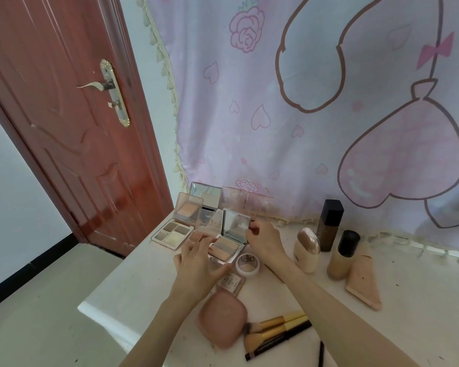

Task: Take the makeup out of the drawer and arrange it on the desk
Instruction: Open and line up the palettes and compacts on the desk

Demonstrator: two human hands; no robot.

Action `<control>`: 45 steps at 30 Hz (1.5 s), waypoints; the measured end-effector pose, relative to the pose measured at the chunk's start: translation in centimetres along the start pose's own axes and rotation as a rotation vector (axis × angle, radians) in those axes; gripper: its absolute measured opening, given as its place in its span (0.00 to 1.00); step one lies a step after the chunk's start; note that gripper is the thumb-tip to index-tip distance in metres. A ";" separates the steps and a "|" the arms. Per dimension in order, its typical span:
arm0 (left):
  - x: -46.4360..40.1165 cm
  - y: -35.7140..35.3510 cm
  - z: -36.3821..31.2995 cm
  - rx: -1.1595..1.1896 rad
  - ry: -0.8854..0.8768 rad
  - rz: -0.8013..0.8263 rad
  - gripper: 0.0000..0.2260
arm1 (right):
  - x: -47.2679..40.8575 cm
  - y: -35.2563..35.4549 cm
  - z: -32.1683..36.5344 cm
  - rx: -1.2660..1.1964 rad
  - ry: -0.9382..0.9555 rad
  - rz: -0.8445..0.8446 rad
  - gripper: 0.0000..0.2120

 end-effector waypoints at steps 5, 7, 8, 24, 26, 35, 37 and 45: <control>-0.3 -0.8 1.0 0.017 0.012 0.000 0.30 | -0.3 -0.2 -0.1 0.038 0.005 0.004 0.08; -0.3 -1.0 1.1 0.013 0.024 -0.015 0.30 | -0.4 -0.3 0.0 0.027 0.004 0.002 0.08; -0.4 -1.1 1.2 0.012 0.028 -0.026 0.30 | -0.4 -0.3 0.0 0.027 0.005 -0.001 0.08; 0.2 -0.3 0.0 0.024 -0.045 -0.045 0.26 | -1.0 -0.3 -0.5 0.060 0.023 -0.067 0.08; 0.6 -0.2 0.0 0.005 -0.045 -0.036 0.25 | -0.9 -0.4 -0.6 0.018 0.006 -0.070 0.08; 2.2 -0.3 -1.5 -0.070 0.044 0.161 0.20 | 1.1 -0.1 -0.9 0.014 0.018 -0.133 0.10; 2.3 -0.7 -2.0 -0.085 0.087 0.210 0.22 | 2.2 -0.4 -1.2 0.194 0.098 -0.064 0.11; 1.9 -0.8 -3.8 -0.117 0.207 0.377 0.28 | 5.0 -0.2 -3.1 0.619 0.091 0.147 0.16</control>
Point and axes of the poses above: each hand's wrist, its own x-axis away from the middle knuckle, its own y-axis out of the back of the hand, z = x × y, the point moved 1 cm from there along -x, towards the middle knuckle, and after that the axes turned 14 degrees about z, right-handed, at the moved point
